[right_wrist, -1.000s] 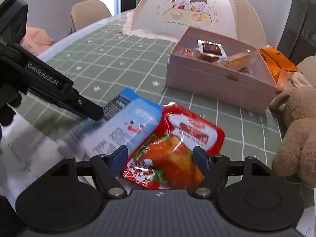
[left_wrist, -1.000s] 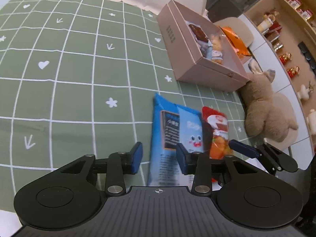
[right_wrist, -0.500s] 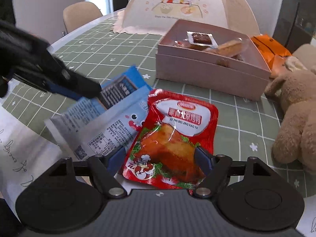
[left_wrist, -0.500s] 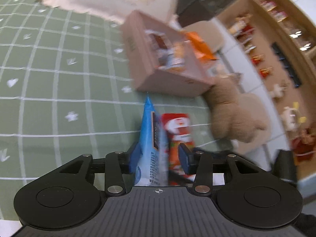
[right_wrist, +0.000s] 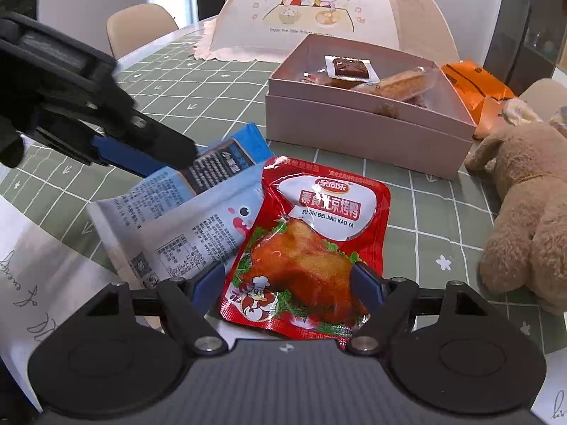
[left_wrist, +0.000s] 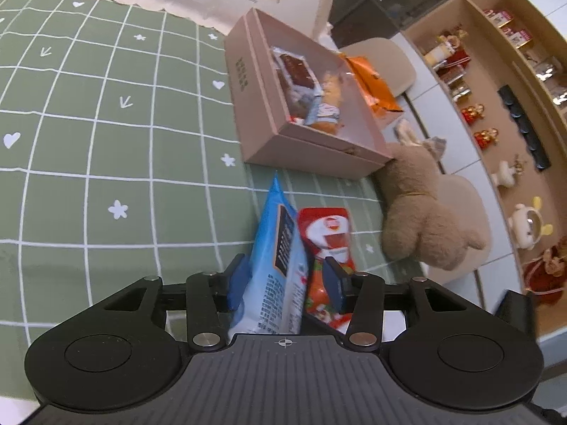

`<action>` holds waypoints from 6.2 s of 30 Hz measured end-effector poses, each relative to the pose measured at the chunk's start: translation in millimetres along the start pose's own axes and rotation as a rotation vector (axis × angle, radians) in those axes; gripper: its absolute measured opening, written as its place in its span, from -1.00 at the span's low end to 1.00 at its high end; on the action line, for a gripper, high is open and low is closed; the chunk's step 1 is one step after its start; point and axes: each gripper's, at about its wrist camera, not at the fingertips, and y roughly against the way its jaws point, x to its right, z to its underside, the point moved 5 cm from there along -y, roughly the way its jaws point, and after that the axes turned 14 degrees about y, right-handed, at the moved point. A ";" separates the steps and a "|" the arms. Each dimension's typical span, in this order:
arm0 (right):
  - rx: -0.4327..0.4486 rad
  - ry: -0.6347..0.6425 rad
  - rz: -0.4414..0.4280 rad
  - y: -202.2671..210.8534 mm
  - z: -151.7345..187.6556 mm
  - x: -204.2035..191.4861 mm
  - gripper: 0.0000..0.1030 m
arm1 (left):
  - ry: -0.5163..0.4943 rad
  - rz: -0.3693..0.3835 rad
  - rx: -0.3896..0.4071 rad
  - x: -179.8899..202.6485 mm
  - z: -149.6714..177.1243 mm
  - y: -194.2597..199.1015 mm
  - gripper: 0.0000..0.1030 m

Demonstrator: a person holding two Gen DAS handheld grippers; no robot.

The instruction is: Organize snacks

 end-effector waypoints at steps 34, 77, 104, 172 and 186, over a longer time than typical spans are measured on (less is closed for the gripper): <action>-0.026 -0.189 0.030 -3.1 -2.2 40.4 0.57 | -0.150 -0.271 0.092 14.3 18.2 -0.7 -0.59; -0.003 -0.140 0.065 -49.3 -29.3 36.1 0.89 | -0.018 -0.183 0.099 -4.3 21.9 15.2 -0.62; 0.067 -0.225 0.077 33.9 -19.5 99.4 -0.24 | -0.022 -0.154 0.040 2.8 30.2 2.7 -0.62; -0.012 -0.211 0.158 -33.6 -16.2 61.5 0.33 | -0.318 -0.366 0.379 1.8 31.0 -44.0 -0.46; 0.060 -0.257 0.227 -49.0 -2.8 74.8 1.00 | -0.447 -0.413 0.513 21.3 41.9 -70.9 -0.44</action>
